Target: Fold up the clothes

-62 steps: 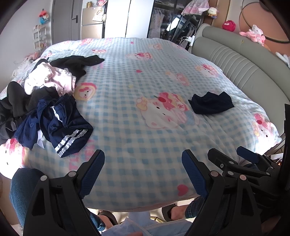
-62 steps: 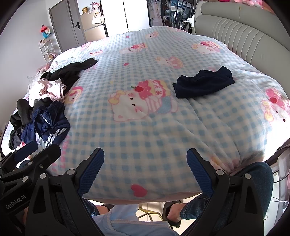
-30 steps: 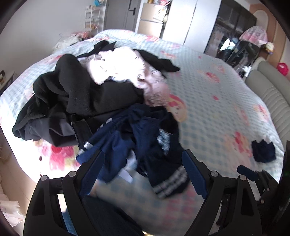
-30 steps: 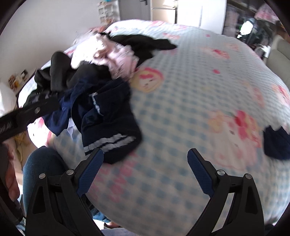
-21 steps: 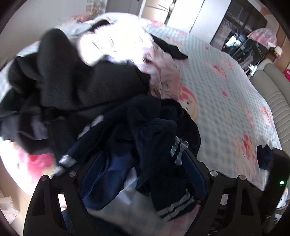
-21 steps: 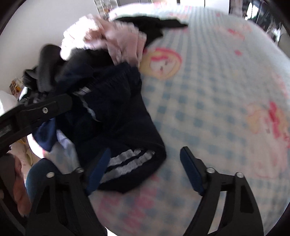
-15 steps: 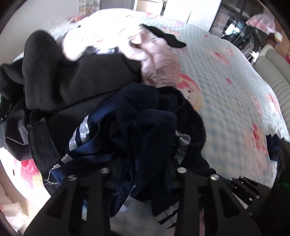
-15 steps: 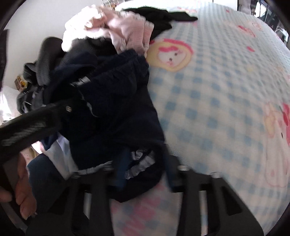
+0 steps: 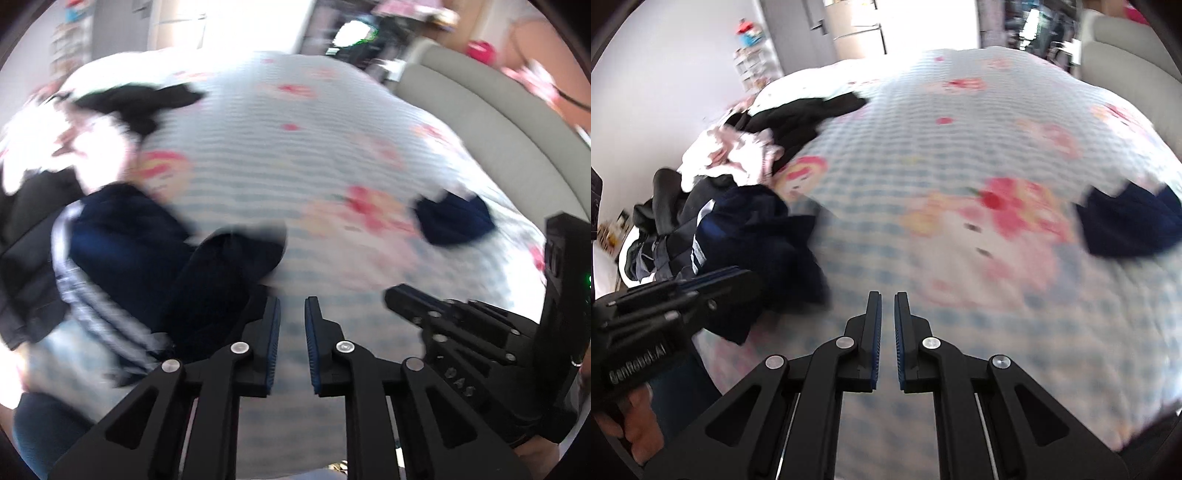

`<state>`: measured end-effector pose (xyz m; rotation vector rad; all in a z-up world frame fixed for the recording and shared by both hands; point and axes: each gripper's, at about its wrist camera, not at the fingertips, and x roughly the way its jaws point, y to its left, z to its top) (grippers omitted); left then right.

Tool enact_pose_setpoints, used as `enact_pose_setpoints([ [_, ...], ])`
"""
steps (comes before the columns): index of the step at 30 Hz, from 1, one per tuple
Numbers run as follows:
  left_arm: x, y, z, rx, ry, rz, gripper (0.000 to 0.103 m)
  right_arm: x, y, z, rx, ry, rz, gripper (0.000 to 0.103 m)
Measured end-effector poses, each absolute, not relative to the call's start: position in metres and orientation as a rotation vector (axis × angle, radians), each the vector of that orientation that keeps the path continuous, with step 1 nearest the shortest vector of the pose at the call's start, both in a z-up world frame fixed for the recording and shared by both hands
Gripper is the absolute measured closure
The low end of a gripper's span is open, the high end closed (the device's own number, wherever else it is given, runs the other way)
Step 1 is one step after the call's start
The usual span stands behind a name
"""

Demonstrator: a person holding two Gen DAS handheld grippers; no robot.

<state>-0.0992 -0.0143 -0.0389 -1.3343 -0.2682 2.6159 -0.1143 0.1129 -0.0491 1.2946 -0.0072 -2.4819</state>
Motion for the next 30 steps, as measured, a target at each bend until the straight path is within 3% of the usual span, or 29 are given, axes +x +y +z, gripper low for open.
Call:
enact_pose_setpoints([
  [7, -0.098, 0.026, -0.047, -1.399, -0.233, 2.579, 0.09, -0.093, 0.168, -0.05, 1.348, -0.157, -2.521, 0.097],
  [9, -0.095, 0.018, -0.052, -1.423, -0.249, 2.592, 0.086, -0.089, 0.17, -0.054, 1.354, -0.171, -2.505, 0.094],
  [10, -0.092, 0.008, -0.053, -1.44, -0.275, 2.603, 0.082, -0.089, 0.167, -0.056, 1.36, -0.18, -2.493, 0.088],
  [12, -0.088, -0.013, -0.054, -1.444, -0.326, 2.64, 0.057, -0.091, 0.158, -0.058, 1.379, -0.205, -2.46, 0.073],
  [13, -0.085, -0.026, -0.054, -1.441, -0.358, 2.672, 0.054, -0.092, 0.151, -0.058, 1.379, -0.203, -2.443, 0.073],
  [14, -0.082, -0.04, -0.054, -1.438, -0.39, 2.704, 0.053, -0.093, 0.142, -0.056, 1.371, -0.189, -2.425, 0.072],
  [16, -0.077, -0.072, -0.057, -1.446, -0.457, 2.78, 0.052, -0.096, 0.124, -0.054, 1.357, -0.154, -2.393, 0.061],
  [19, -0.075, -0.107, -0.072, -1.509, -0.519, 2.819, 0.039, -0.098, 0.091, -0.056, 1.355, -0.1, -2.341, 0.049],
  [22, -0.072, -0.132, -0.094, -1.598, -0.631, 2.755, 0.038, -0.097, 0.061, -0.065, 1.387, -0.109, -2.258, 0.047],
  [25, -0.073, -0.144, -0.105, -1.605, -0.667, 2.739, 0.038, -0.101, 0.04, -0.087, 1.442, -0.063, -2.217, 0.03],
  [28, -0.084, -0.146, -0.12, -1.626, -0.591, 2.769, 0.028, -0.107, 0.019, -0.112, 1.502, -0.004, -2.177, 0.033],
  [29, -0.089, -0.144, -0.127, -1.658, -0.572, 2.743, 0.029, -0.109, 0.013, -0.122, 1.521, 0.011, -2.157, 0.039],
  [30, -0.092, -0.141, -0.134, -1.684, -0.586, 2.704, 0.036, -0.109, 0.011, -0.129, 1.53, 0.031, -2.155, 0.056],
])
